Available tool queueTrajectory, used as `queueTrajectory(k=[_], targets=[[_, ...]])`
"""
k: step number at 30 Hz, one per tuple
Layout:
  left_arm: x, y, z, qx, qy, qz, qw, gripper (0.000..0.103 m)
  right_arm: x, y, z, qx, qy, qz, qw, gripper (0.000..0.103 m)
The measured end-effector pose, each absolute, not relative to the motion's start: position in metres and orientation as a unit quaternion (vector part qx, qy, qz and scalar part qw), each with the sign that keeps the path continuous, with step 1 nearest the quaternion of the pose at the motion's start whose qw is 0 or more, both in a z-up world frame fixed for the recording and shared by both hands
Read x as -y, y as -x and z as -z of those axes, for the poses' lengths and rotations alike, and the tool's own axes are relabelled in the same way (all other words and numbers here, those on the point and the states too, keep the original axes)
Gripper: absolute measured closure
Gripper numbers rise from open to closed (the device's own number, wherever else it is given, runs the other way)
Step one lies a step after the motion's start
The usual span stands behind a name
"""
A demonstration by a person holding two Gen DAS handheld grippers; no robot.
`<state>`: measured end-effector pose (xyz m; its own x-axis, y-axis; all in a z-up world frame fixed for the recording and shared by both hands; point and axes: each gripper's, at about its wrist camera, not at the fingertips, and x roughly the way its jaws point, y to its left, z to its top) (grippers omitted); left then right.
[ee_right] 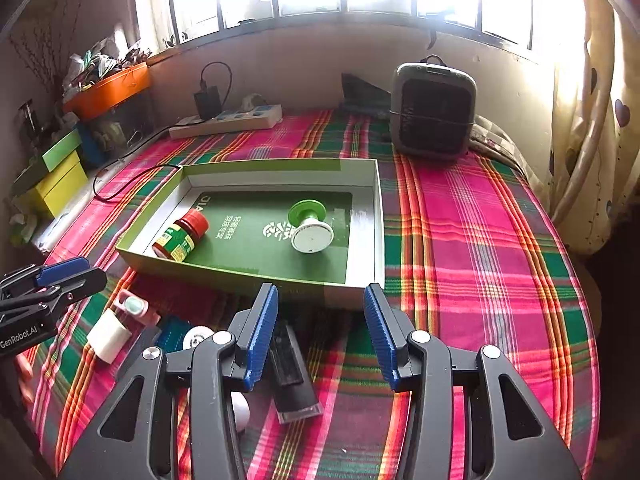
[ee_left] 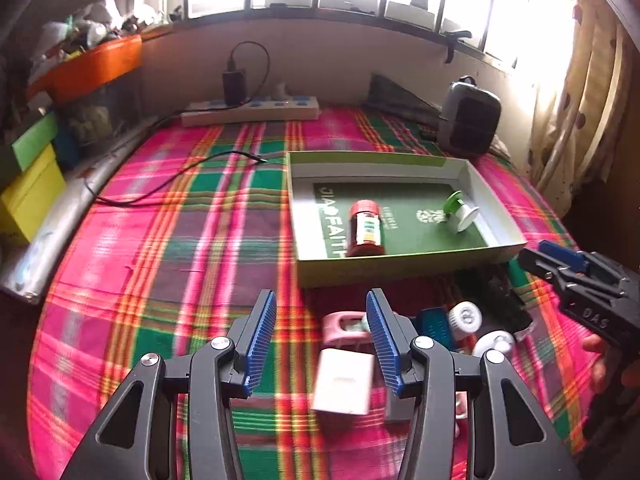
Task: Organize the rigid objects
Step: 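Move the left tool to the white charger while the right tool approaches the black flashlight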
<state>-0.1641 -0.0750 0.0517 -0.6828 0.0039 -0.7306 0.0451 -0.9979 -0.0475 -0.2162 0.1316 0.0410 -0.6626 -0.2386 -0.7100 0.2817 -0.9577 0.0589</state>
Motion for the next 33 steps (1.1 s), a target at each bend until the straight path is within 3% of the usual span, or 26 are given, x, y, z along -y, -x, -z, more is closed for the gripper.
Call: queueTrajectory(k=[33], targets=[[0.1, 0.118, -0.03, -0.086, -0.417, 0.905, -0.008, 0.056, -0.142, 0.182, -0.024, -0.03, -0.393, 0.902, 0.175, 0.057]])
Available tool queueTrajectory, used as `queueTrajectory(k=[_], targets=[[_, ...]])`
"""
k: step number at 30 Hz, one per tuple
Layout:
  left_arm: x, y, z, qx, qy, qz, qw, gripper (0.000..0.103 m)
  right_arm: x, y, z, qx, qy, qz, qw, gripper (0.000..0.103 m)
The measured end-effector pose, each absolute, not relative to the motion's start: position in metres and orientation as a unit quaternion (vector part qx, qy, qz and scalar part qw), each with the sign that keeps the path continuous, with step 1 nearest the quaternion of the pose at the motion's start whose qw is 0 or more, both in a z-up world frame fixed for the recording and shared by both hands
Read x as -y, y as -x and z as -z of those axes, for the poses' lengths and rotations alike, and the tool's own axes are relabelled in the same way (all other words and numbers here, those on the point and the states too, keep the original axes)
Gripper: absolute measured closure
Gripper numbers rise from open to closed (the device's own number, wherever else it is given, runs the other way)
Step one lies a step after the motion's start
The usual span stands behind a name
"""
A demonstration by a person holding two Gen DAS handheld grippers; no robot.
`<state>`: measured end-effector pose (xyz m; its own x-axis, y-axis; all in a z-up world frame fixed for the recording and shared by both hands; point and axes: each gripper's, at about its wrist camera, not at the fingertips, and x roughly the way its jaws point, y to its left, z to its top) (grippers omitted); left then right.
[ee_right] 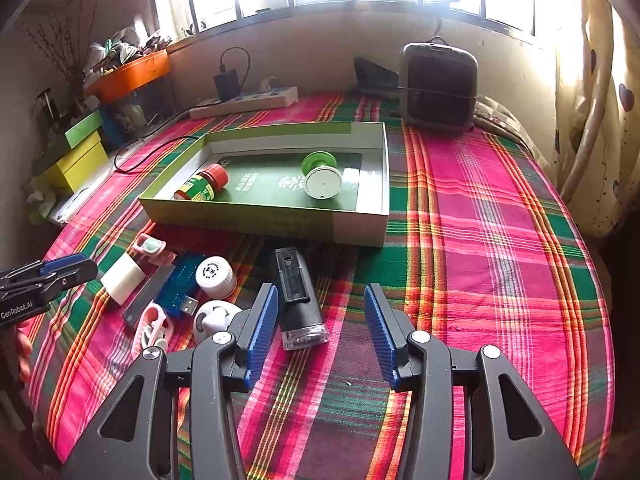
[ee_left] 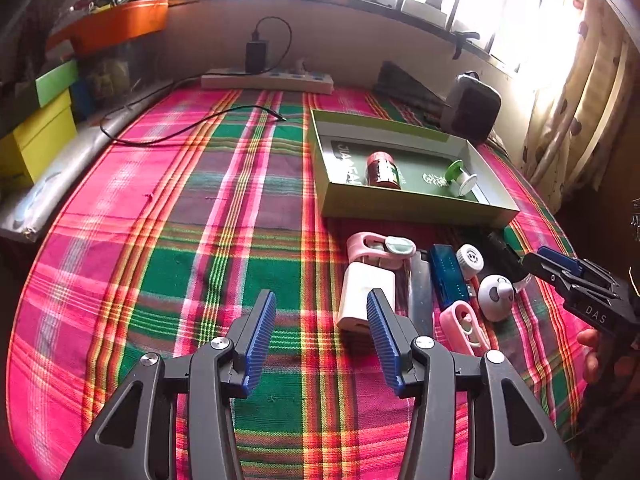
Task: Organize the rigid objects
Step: 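Move the left tool to the white charger while the right tool approaches the black flashlight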
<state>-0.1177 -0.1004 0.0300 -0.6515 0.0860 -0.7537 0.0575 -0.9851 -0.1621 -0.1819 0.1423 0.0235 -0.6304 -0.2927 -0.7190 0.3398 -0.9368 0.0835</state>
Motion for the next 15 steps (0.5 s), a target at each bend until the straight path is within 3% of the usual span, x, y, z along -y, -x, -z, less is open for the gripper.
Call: queueTrajectory(k=[15], targets=[[0.088, 0.125, -0.021, 0.08, 0.433, -0.897, 0.04, 0.054, -0.136, 0.186, -0.013, -0.046, -0.41, 0.893, 0.182, 0.057]])
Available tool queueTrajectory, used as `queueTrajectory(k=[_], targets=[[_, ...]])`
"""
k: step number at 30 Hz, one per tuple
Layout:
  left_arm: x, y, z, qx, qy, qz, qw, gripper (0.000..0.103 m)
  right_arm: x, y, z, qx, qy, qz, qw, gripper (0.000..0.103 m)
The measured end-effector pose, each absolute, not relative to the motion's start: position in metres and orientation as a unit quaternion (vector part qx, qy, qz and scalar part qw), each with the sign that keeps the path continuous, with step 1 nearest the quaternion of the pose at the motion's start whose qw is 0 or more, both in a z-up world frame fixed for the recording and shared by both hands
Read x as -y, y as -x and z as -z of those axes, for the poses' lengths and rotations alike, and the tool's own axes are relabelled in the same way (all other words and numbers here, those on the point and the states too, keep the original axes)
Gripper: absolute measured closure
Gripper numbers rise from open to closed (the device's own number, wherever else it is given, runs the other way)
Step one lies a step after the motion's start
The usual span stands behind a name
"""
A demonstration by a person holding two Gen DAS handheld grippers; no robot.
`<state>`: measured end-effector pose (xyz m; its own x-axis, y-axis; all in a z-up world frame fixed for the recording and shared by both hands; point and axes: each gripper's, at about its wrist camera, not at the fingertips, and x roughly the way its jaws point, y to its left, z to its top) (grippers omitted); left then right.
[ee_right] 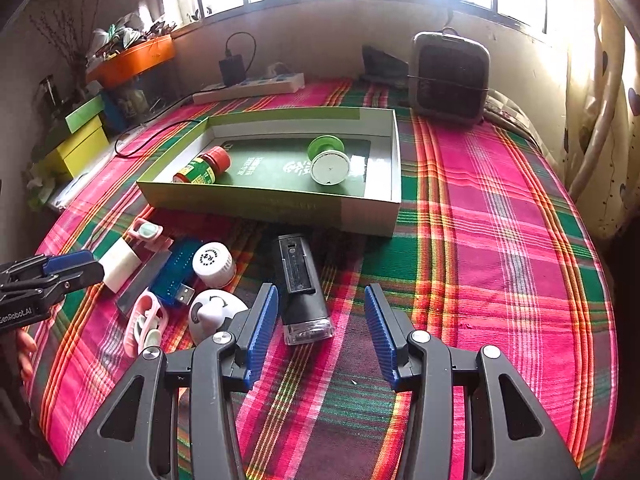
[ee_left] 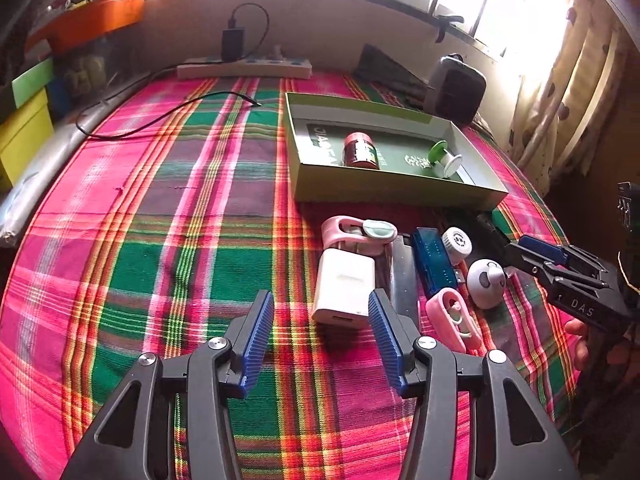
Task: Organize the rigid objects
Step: 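Move the left tool to the white charger while the right tool approaches the black flashlight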
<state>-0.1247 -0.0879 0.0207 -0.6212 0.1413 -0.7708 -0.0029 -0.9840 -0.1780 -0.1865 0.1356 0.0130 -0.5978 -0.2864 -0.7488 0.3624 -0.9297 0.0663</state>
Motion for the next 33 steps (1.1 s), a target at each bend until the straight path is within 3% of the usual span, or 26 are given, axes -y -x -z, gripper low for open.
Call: queueTrajectory(k=[33], targets=[[0.077, 0.15, -0.01, 0.043, 0.442, -0.896, 0.019, 0.054, -0.121, 0.199, -0.001, -0.089, -0.426, 0.884, 0.172, 0.057]])
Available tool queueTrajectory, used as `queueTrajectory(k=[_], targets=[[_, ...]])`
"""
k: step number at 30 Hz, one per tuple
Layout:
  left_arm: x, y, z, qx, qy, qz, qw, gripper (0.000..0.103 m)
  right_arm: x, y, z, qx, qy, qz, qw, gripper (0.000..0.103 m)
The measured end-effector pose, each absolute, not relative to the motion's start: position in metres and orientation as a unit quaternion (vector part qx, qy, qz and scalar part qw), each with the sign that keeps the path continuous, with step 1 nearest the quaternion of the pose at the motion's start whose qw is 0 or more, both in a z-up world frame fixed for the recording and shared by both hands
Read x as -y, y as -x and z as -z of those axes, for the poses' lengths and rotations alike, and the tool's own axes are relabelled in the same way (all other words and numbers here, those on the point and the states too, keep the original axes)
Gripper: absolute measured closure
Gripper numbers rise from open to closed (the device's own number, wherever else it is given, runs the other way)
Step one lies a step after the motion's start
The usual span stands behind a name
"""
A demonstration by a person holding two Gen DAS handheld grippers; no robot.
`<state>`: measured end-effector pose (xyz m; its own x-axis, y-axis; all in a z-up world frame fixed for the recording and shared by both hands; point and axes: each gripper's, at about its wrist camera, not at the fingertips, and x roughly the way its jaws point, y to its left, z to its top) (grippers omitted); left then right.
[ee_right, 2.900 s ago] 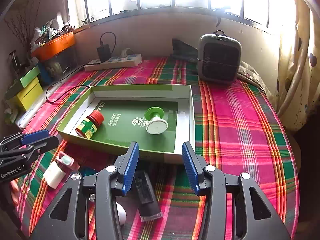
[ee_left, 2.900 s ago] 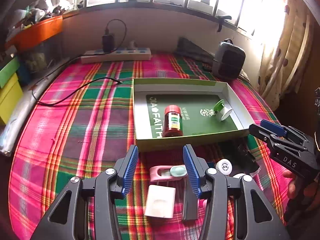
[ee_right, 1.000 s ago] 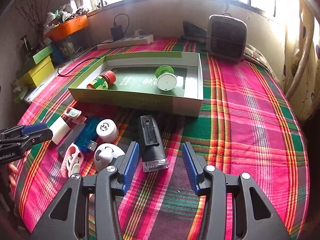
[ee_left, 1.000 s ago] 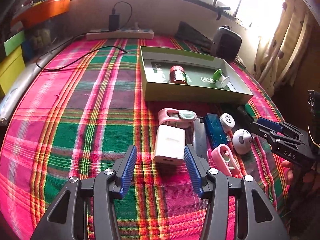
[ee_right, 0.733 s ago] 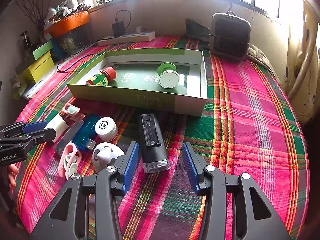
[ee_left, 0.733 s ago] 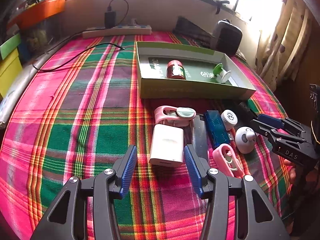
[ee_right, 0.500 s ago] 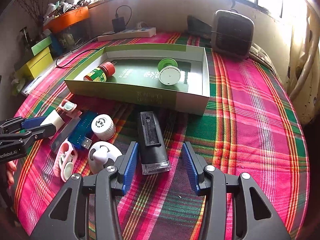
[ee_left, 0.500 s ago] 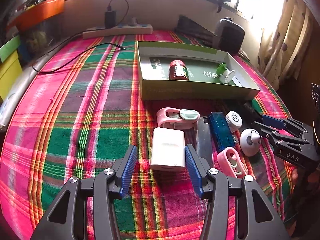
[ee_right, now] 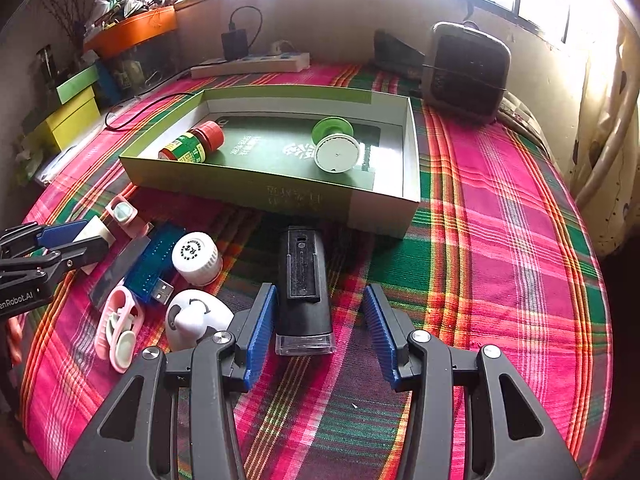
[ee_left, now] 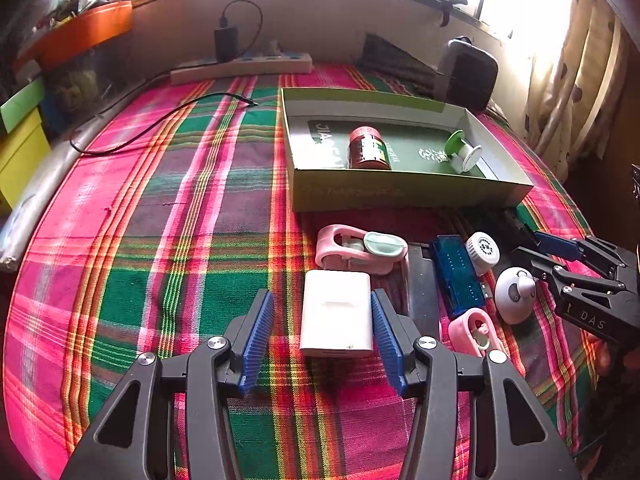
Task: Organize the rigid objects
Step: 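Move the left tool to the white charger while the right tool approaches the black flashlight, then close the left tool on the charger while the right tool grasps the flashlight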
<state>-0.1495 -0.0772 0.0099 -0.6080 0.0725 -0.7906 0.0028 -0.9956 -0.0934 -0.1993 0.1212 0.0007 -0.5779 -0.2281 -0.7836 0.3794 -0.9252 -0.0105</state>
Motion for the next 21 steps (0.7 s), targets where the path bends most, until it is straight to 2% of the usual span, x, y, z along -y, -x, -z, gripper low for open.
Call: queueTrajectory(k=[7, 12, 14, 16, 21], targets=[[0.0761, 0.1498, -0.0095, 0.035, 0.442, -0.896, 0.016, 0.055, -0.1221, 0.1995, -0.0007, -0.089, -0.426, 0.885, 0.167, 0.057], [0.079, 0.1492, -0.0092, 0.032, 0.441, -0.897, 0.007, 0.066, -0.1226, 0.1986, -0.0008, -0.089, -0.426, 0.885, 0.165, 0.057], [0.0803, 0.1495, -0.0092, 0.031, 0.44, -0.897, 0.003, 0.071, -0.1231, 0.1982, -0.0009, -0.088, -0.425, 0.886, 0.163, 0.062], [0.0807, 0.1496, -0.0093, 0.031, 0.44, -0.897, 0.003, 0.071, -0.123, 0.1978, -0.0009, -0.088, -0.424, 0.886, 0.163, 0.066], [0.0809, 0.1495, -0.0093, 0.032, 0.44, -0.897, 0.003, 0.071, -0.1237, 0.197, -0.0011, -0.088, -0.424, 0.887, 0.163, 0.068]])
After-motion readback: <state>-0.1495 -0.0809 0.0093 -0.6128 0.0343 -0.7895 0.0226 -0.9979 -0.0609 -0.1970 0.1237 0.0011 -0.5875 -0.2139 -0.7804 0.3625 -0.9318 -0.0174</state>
